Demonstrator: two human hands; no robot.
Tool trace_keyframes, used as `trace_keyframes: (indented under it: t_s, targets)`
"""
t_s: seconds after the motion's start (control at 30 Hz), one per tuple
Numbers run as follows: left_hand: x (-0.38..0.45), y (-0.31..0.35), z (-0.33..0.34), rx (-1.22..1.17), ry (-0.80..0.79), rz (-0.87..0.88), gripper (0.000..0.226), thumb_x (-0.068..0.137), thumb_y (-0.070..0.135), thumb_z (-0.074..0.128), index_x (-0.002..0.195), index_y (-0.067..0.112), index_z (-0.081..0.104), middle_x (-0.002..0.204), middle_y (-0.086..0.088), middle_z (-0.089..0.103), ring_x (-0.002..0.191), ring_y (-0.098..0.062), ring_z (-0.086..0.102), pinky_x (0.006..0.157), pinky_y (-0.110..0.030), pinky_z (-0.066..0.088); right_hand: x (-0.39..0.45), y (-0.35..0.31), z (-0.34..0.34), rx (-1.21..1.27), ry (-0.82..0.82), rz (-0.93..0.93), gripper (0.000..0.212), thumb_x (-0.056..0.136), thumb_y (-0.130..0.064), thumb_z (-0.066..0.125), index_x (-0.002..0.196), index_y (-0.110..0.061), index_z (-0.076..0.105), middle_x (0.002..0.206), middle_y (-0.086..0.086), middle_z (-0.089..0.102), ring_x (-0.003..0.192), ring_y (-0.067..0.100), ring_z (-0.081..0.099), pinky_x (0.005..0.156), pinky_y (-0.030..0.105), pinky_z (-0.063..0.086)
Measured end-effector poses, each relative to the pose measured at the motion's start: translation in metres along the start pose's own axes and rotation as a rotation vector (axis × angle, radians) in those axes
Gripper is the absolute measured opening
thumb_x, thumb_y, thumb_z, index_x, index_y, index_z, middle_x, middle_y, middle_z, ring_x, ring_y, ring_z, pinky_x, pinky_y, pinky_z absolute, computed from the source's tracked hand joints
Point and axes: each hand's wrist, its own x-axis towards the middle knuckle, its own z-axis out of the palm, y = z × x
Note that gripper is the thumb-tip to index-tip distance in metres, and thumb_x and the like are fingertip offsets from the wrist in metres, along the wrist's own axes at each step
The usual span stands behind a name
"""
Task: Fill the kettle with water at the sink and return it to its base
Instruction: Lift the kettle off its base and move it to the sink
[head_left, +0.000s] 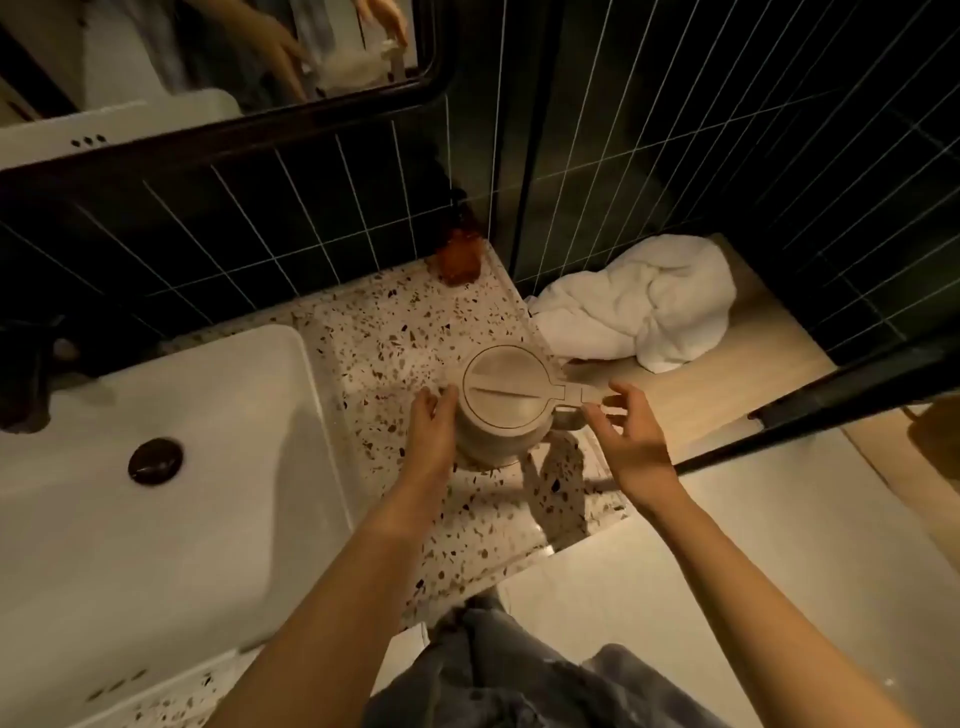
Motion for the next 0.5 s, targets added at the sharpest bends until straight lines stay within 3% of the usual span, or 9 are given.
trace_keyframes:
  t_s: [0.1,0.2,0.27,0.33,0.4,0.47,0.5]
  targets:
    - [0.008,-0.001,0.002,0.011,-0.022,0.015,0.075,0.089,0.058,0.049,0.150,0.020,0.030,0.155,-0.003,0.036,0.139,-0.021,0.035,0.113,-0.041,0.031,0.015,-0.006,0.000,-0.061,-0.017,-0.053,0.054,0.092,-0.044,0.056,0.135,-0.010,0.049,0.130,0.006,0.056,0.118,0.020,0.054,0.098,0.034,0.045]
    - [0.010,-0.005,0.006,-0.045,-0.044,-0.010,0.086,0.077,0.066,0.059,0.149,0.025,0.034,0.149,0.002,0.043,0.133,-0.018,0.042,0.103,-0.035,0.038,0.027,-0.010,0.002,0.021,-0.099,0.047,0.050,0.094,-0.044,0.053,0.130,-0.009,0.054,0.122,0.002,0.060,0.112,0.017,0.056,0.092,0.029,0.044]
    - [0.013,-0.006,0.009,-0.061,-0.043,-0.005,0.085,0.077,0.063,0.063,0.148,0.027,0.035,0.147,0.003,0.045,0.130,-0.018,0.044,0.098,-0.033,0.039,0.033,-0.010,0.002,0.023,-0.152,0.046,0.036,0.097,-0.041,0.048,0.104,-0.009,0.062,0.098,0.002,0.063,0.093,0.015,0.057,0.082,0.030,0.044]
    - [0.018,-0.009,0.010,-0.061,-0.052,0.009,0.085,0.075,0.063,0.065,0.147,0.030,0.036,0.144,0.004,0.048,0.129,-0.019,0.047,0.098,-0.035,0.042,0.039,-0.006,0.001,0.016,-0.167,0.010,0.047,0.099,-0.042,0.043,0.089,0.001,0.061,0.087,0.018,0.062,0.083,0.027,0.056,0.079,0.040,0.045]
    - [0.021,-0.008,0.011,-0.059,-0.070,0.005,0.079,0.077,0.061,0.064,0.146,0.031,0.038,0.141,0.004,0.051,0.127,-0.019,0.049,0.098,-0.037,0.044,0.044,-0.003,0.001,0.044,-0.182,0.016,0.055,0.101,-0.041,0.039,0.104,0.007,0.065,0.108,0.029,0.065,0.102,0.036,0.059,0.093,0.041,0.047]
    - [0.023,-0.007,0.014,-0.071,-0.092,0.006,0.071,0.085,0.054,0.059,0.147,0.031,0.036,0.142,0.006,0.050,0.127,-0.017,0.048,0.101,-0.036,0.043,0.048,-0.003,0.002,0.059,-0.206,0.032,0.054,0.101,-0.043,0.036,0.115,-0.001,0.069,0.116,0.021,0.068,0.110,0.029,0.061,0.103,0.034,0.045]
    - [0.024,-0.006,0.015,-0.083,-0.105,0.009,0.069,0.087,0.052,0.058,0.149,0.033,0.033,0.143,0.007,0.048,0.128,-0.015,0.046,0.104,-0.036,0.041,0.049,-0.005,0.002,0.055,-0.221,0.041,0.058,0.099,-0.049,0.036,0.115,-0.005,0.069,0.115,0.021,0.069,0.110,0.029,0.062,0.104,0.038,0.045]
